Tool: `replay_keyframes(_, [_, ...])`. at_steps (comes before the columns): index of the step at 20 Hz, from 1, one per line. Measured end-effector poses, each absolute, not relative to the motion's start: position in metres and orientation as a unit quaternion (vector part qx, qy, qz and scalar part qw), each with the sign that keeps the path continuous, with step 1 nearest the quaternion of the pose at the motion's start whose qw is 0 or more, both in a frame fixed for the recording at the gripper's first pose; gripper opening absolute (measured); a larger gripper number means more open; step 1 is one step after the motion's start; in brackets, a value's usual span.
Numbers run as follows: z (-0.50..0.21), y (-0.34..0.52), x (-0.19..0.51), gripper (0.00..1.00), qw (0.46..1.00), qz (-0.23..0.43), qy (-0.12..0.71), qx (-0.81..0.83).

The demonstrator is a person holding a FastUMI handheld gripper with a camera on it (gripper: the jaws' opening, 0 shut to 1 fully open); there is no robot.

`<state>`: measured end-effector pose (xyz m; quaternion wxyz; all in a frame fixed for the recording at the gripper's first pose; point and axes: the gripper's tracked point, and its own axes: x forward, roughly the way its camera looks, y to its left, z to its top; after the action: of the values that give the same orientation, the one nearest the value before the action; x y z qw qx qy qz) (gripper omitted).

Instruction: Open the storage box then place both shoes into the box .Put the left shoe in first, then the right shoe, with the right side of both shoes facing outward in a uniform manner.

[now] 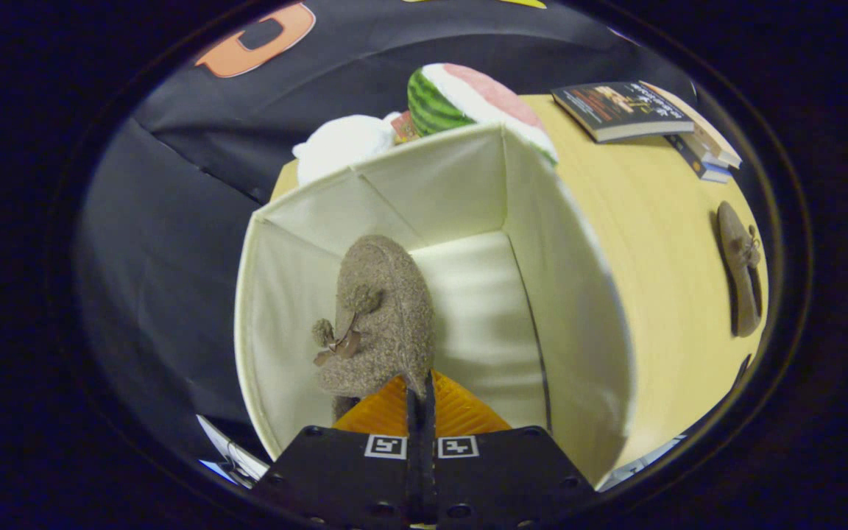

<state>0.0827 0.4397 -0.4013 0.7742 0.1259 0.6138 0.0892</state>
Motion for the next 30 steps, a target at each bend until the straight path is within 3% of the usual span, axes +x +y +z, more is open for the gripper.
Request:
replay_keyframes(6, [-0.418,0.456,0.090,0.05,0.778,0.106,0.612,0.098])
replay_keyframes(9, [-0.399,0.455,0.077,0.20,0.768,0.120,0.619,0.115])
replay_keyframes(11, [-0.372,0.454,0.065,0.48,0.759,0.138,0.622,0.134])
replay_keyframes(14, [-0.324,0.430,0.058,0.81,0.779,0.162,0.597,0.104])
replay_keyframes(17, [-0.281,0.406,0.042,0.95,0.794,0.199,0.571,0.065])
replay_keyframes(24, [-0.229,0.294,0.046,0.96,0.818,0.210,0.533,0.047])
replay_keyframes(30, [-0.254,0.149,0.076,0.96,0.826,0.154,0.542,0.031])
